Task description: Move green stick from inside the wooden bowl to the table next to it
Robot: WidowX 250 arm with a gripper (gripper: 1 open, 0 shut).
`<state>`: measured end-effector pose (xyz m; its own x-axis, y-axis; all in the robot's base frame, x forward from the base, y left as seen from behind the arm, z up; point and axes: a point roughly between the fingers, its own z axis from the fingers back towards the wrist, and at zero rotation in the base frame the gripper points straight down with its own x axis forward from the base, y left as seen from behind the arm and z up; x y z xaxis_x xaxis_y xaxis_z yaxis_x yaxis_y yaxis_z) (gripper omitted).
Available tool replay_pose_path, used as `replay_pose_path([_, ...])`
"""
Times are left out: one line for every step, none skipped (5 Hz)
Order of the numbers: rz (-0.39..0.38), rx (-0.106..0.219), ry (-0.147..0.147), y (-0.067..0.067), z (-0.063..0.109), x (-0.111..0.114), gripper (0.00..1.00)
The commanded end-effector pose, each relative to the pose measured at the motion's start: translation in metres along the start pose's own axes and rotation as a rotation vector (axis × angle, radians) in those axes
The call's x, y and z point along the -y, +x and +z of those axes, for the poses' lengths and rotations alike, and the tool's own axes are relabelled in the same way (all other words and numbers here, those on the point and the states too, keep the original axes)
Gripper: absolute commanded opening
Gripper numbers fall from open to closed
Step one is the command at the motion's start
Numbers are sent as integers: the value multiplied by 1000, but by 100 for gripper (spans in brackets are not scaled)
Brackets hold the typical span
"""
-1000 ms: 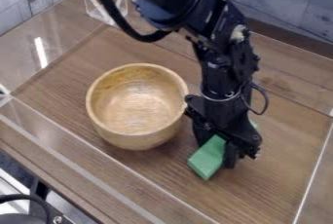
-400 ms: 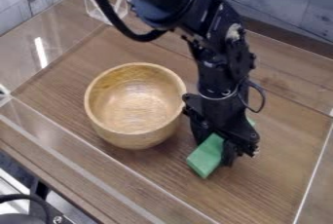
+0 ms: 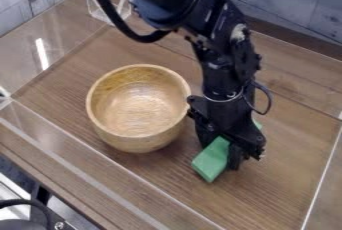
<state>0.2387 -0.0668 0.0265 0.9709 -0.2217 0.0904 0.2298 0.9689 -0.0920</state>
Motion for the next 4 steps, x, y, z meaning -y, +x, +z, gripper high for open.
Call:
replay_pose_path([0,66,0,10,14,-3,0])
replay_pose_path([0,68,-2,11,14,-3,0])
replay_pose_path([18,63,-7,11,19,-5,100])
replay_pose_path([44,77,-3,13,36,-9,100])
